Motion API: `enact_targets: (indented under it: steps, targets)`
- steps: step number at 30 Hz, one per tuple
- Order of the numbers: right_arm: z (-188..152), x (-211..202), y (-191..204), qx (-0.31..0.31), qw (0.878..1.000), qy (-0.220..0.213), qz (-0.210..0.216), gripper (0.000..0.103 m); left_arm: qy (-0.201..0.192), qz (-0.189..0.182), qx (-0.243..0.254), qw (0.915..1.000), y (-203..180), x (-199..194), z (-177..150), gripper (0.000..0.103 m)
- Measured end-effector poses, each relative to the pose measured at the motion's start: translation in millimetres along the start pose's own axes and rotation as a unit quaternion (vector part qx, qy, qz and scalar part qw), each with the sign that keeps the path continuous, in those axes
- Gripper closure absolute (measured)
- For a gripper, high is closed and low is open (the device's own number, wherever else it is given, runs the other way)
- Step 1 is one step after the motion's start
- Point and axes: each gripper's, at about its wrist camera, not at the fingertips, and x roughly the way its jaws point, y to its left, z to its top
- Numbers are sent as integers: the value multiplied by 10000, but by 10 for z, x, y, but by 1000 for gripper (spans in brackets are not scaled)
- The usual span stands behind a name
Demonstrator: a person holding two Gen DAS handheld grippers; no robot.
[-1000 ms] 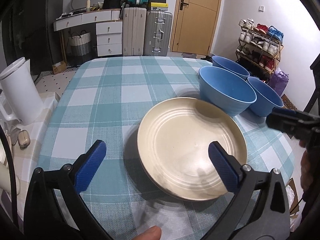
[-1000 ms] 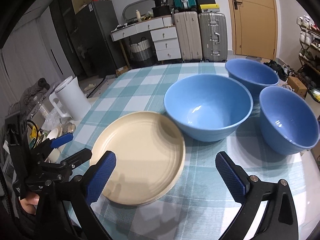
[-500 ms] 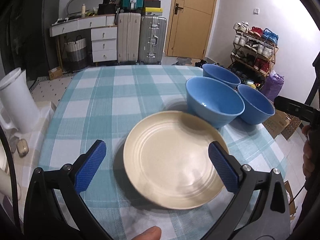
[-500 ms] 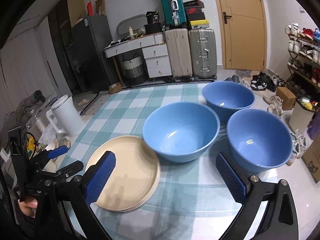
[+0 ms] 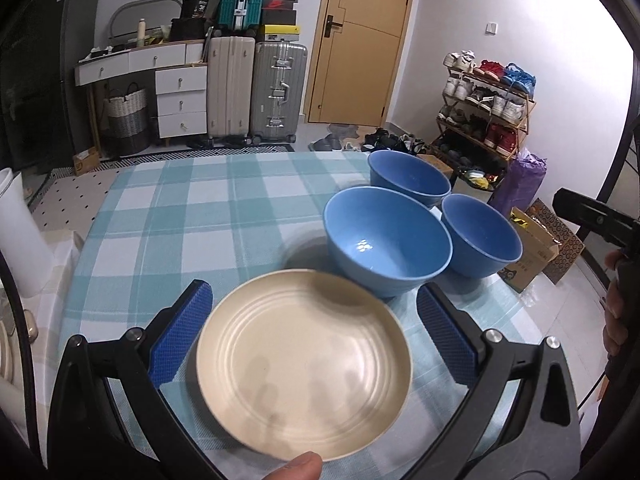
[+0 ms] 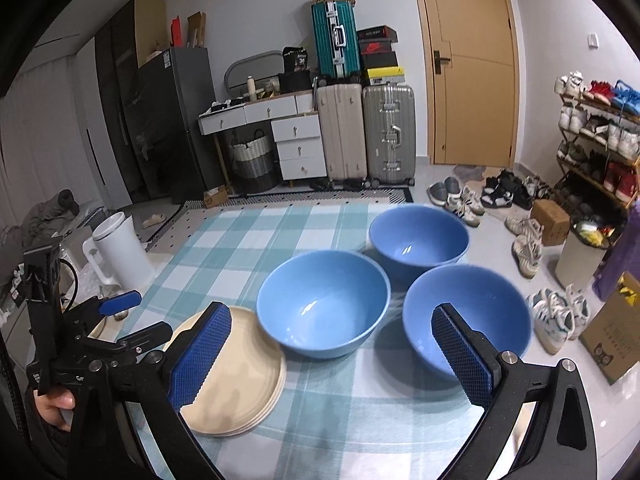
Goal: Organize plates and bowls
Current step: 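Move both tools toward the largest blue bowl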
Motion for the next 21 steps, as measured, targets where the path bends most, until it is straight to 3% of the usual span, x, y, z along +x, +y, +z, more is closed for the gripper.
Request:
enact_targets:
  steps: [14, 21]
  targets:
    - [222, 36, -296, 179, 9997, 79, -128, 1, 233, -211, 38, 9995, -199, 378, 350, 1]
    - [347, 286, -636, 532, 9971, 241, -494, 1, 333, -293, 169, 9989, -324, 707, 546, 1]
